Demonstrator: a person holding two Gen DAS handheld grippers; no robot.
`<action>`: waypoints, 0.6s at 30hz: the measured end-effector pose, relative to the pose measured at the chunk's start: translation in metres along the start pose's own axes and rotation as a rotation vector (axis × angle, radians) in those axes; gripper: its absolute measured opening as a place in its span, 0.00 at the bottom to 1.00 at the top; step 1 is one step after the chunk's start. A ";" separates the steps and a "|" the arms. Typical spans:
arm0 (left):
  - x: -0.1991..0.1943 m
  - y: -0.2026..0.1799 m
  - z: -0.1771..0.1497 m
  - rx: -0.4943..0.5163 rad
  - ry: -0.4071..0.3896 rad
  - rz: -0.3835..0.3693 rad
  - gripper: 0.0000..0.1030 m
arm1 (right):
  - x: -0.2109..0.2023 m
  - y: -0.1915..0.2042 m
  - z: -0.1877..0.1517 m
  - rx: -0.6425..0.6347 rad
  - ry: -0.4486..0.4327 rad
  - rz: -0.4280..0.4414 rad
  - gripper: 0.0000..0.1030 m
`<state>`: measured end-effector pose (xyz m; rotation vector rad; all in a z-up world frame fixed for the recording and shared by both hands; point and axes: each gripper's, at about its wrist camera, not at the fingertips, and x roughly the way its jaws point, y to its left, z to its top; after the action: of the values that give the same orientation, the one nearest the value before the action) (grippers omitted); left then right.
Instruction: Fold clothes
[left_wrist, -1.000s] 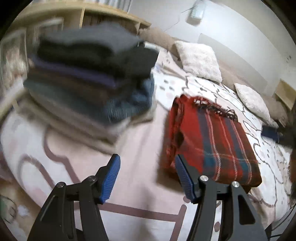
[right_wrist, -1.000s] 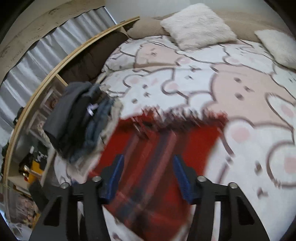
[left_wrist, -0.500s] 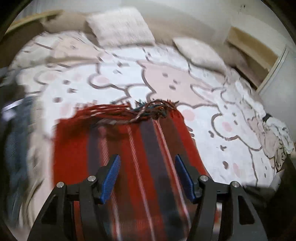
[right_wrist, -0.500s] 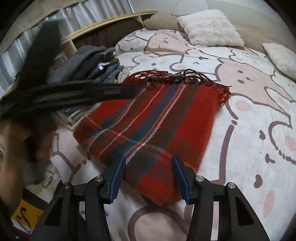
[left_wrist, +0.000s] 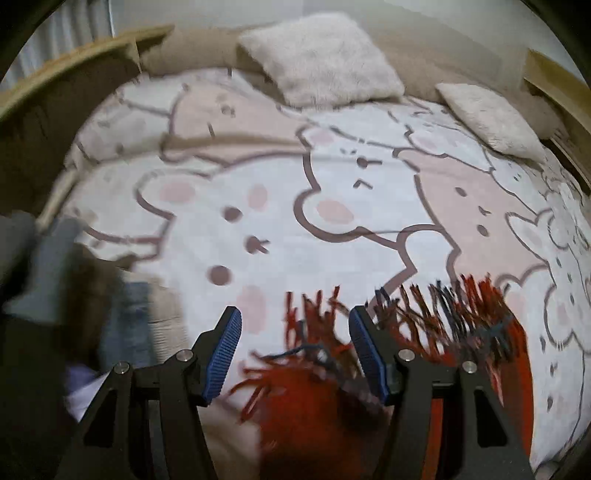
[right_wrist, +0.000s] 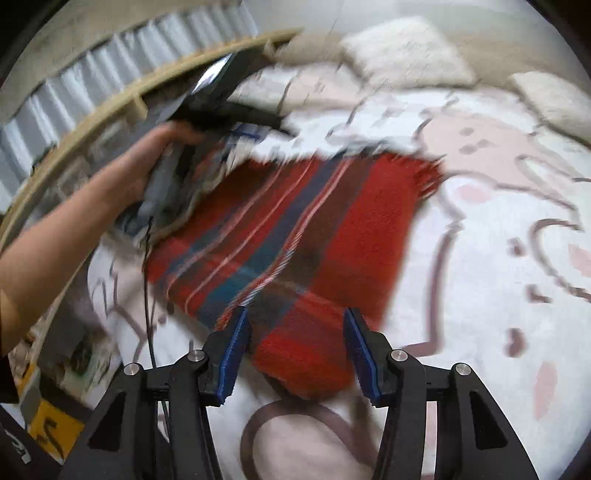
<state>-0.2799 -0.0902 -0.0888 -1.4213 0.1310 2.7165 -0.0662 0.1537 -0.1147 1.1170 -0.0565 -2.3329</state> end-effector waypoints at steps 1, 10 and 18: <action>-0.014 0.000 -0.005 0.022 -0.015 0.003 0.59 | -0.009 0.000 -0.004 -0.030 -0.023 -0.074 0.53; -0.061 -0.034 -0.128 -0.016 0.050 -0.159 0.59 | -0.008 0.053 -0.056 -0.418 -0.060 -0.423 0.53; -0.044 -0.033 -0.158 -0.089 0.036 -0.166 0.59 | 0.046 0.096 -0.065 -0.635 -0.107 -0.621 0.53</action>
<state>-0.1225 -0.0755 -0.1432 -1.4341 -0.1026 2.5922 0.0021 0.0620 -0.1639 0.7392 1.0498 -2.6182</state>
